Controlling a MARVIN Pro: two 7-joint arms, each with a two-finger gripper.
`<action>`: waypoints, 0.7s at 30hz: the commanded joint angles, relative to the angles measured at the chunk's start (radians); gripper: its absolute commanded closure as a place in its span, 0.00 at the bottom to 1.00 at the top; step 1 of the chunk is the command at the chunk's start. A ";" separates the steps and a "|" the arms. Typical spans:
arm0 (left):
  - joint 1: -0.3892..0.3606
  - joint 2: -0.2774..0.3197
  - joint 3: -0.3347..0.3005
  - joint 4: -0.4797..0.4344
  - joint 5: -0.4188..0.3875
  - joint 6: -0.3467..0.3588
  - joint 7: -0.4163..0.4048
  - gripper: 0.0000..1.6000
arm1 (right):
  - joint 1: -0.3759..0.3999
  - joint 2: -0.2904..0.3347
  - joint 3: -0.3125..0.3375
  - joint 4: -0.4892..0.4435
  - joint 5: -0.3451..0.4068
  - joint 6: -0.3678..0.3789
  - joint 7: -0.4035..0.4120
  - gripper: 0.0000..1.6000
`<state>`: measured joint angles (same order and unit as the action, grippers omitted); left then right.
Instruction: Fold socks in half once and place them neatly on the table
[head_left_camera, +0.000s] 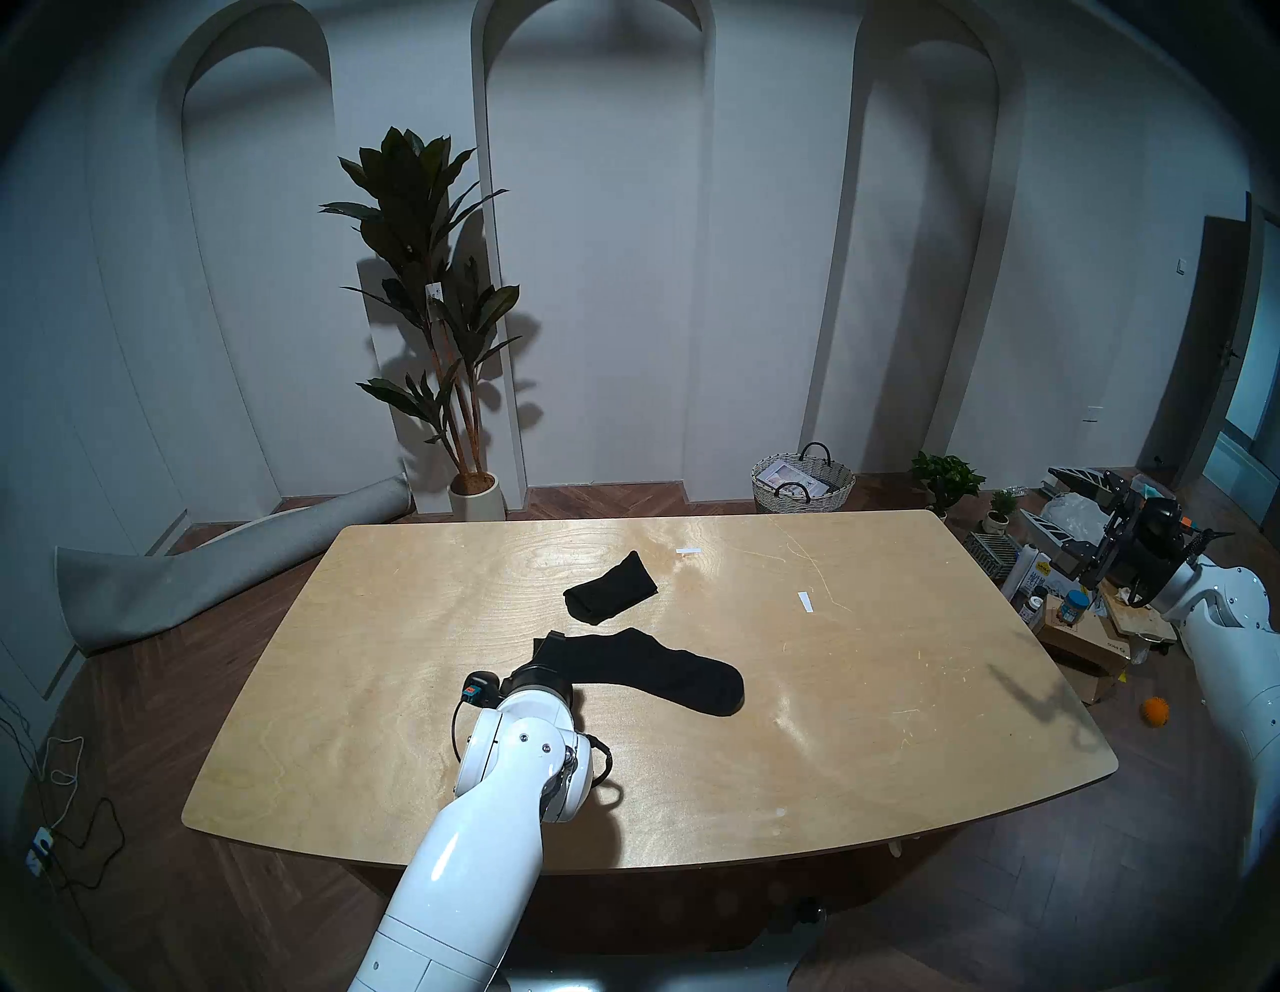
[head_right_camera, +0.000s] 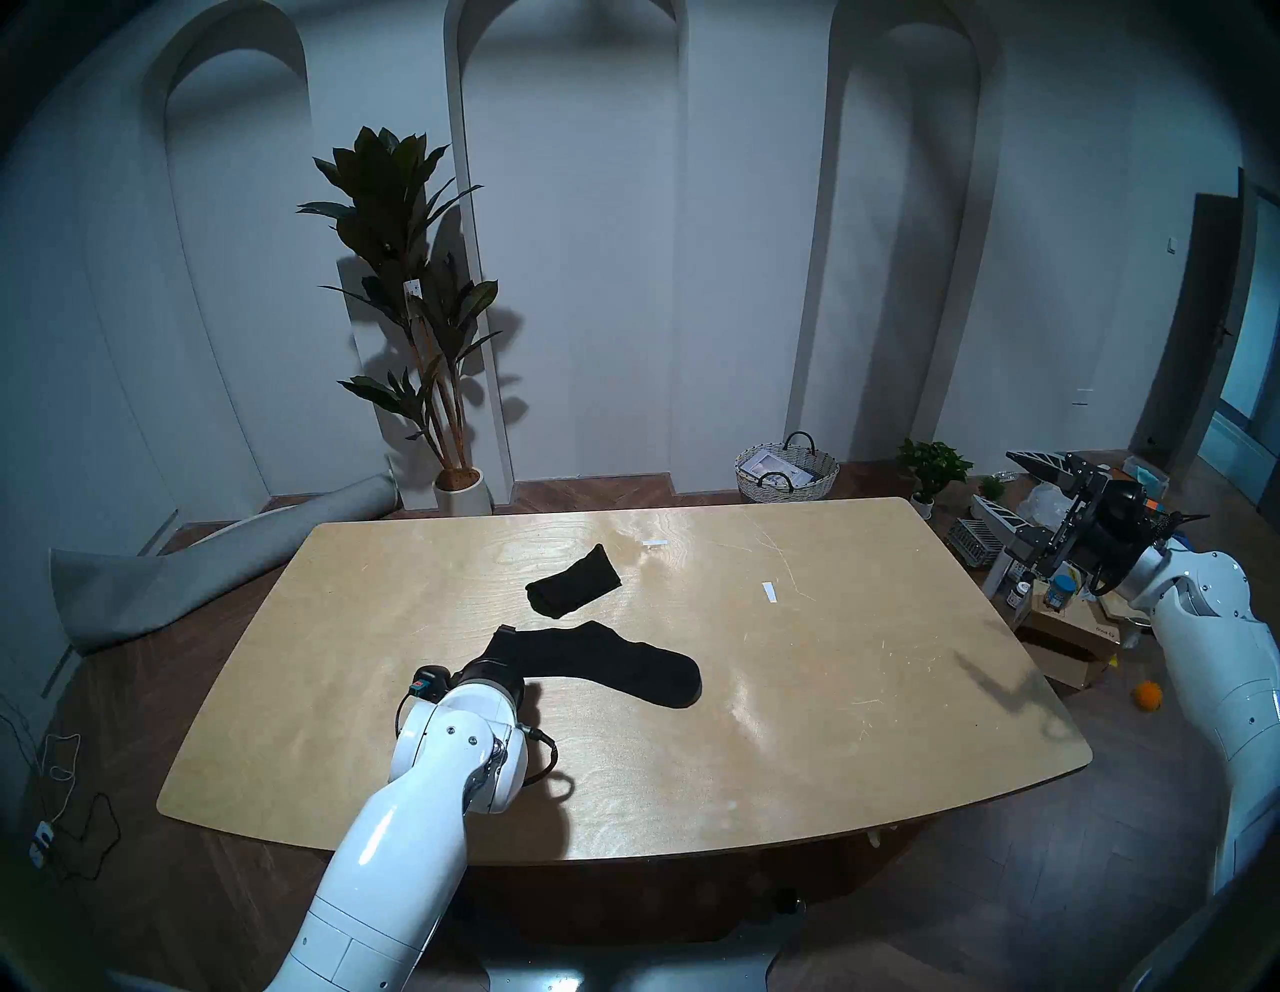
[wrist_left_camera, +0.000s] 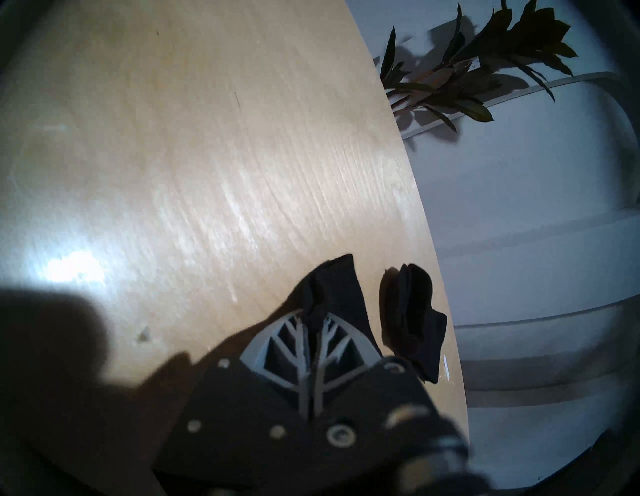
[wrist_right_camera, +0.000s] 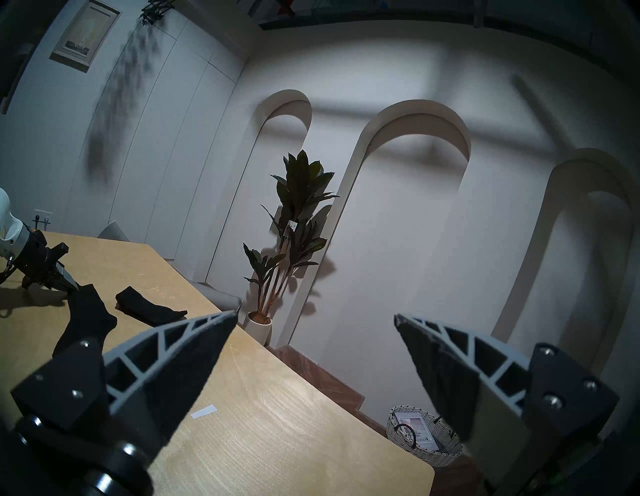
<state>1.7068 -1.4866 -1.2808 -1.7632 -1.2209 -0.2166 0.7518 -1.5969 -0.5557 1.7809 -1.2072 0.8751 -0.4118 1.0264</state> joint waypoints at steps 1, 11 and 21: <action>0.034 0.043 0.007 -0.095 0.120 -0.054 0.024 1.00 | -0.040 0.000 0.032 -0.052 0.010 0.003 -0.011 0.00; 0.020 0.112 0.111 -0.160 0.338 -0.022 0.056 1.00 | -0.068 -0.011 0.036 -0.087 0.010 0.007 -0.031 0.00; -0.016 0.168 0.284 -0.141 0.660 0.034 0.112 1.00 | -0.101 -0.021 0.046 -0.115 0.010 0.002 -0.046 0.00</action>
<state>1.7271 -1.3602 -1.0892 -1.8872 -0.7516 -0.2056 0.8506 -1.6841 -0.5725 1.8051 -1.2931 0.8755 -0.4078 0.9902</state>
